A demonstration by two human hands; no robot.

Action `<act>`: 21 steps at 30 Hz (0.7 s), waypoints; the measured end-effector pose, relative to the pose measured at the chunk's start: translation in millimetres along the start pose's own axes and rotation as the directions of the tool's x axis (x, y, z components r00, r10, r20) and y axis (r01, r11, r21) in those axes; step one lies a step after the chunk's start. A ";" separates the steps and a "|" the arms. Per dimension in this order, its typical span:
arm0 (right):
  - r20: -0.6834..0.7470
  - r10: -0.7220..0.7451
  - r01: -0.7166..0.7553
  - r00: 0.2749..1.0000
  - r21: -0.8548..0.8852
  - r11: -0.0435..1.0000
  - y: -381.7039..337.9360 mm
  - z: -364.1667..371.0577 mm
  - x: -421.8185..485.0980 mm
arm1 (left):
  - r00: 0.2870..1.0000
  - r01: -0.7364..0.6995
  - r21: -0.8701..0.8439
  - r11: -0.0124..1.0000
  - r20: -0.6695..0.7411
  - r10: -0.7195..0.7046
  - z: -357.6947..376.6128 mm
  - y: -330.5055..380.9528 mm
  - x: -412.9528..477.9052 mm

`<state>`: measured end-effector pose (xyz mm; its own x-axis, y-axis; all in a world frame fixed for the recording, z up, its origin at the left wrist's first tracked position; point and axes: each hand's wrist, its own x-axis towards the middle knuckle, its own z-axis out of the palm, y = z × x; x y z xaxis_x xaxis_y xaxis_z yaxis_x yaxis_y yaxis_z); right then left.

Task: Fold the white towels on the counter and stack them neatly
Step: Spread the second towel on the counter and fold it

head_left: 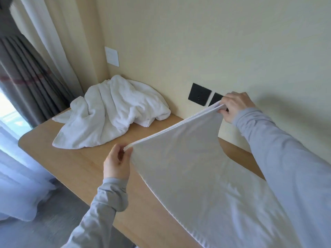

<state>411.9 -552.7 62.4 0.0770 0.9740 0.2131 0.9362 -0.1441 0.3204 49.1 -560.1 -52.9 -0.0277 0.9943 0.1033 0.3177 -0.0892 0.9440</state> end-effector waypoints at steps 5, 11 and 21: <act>-0.253 0.106 -0.070 0.962 0.146 0.987 64.1 -104.4 -62.6 | 0.954 -0.300 -0.135 0.944 -0.015 0.301 -2.4 111.8 30.0; -0.484 0.353 -0.194 0.801 0.348 0.917 147.4 -230.7 -138.3 | 0.772 -0.633 -0.172 0.755 -0.065 0.632 3.2 286.1 43.7; -0.712 0.316 -0.262 0.627 0.190 0.946 193.8 -365.4 -231.8 | 0.409 -0.909 -0.128 0.396 -0.100 0.907 -19.9 468.5 49.1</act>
<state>450.2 -870.3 412.3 0.1006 0.4407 0.8920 0.9309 -0.3581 0.0720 177.6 -554.2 400.6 0.1819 0.3196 0.9299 0.0301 -0.9471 0.3196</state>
